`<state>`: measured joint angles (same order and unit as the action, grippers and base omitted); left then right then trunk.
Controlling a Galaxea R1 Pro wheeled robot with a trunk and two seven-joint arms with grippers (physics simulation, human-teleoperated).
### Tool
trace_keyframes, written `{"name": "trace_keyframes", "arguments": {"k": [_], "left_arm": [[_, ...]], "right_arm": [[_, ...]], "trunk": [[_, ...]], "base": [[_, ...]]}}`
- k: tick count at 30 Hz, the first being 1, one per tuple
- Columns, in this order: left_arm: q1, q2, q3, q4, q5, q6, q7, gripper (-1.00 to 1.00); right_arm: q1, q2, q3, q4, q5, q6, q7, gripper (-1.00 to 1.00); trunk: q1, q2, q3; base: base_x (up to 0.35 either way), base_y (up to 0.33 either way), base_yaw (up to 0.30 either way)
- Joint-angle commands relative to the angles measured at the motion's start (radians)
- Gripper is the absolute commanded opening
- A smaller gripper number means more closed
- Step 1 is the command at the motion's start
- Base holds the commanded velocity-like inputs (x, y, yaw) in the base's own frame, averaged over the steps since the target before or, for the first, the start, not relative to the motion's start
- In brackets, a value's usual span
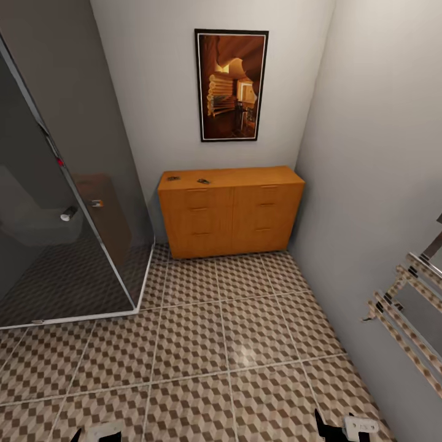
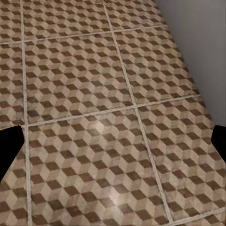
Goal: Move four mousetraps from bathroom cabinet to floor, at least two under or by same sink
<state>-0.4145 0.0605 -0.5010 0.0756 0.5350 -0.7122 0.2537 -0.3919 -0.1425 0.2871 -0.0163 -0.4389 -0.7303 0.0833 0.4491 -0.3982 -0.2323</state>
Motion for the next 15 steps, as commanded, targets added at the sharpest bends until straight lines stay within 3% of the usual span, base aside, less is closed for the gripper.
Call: {"name": "trace_keyframes", "arguments": {"k": [1,15], "left_arm": [[-0.001,-0.001,-0.008,0.003,-0.001,-0.003,0.007,1.0],[-0.001,-0.001,-0.008,0.003,-0.001,-0.003,0.007,1.0]], "right_arm": [[-0.001,0.0,0.003,0.001,-0.011,-0.003,0.009,1.0],[-0.001,0.0,0.003,0.001,-0.011,-0.003,0.009,1.0]], "trunk": [[0.001,-0.002,-0.002],[0.001,-0.002,-0.002]], "base": [[0.233,0.0,0.0],[0.233,0.0,0.0]]}}
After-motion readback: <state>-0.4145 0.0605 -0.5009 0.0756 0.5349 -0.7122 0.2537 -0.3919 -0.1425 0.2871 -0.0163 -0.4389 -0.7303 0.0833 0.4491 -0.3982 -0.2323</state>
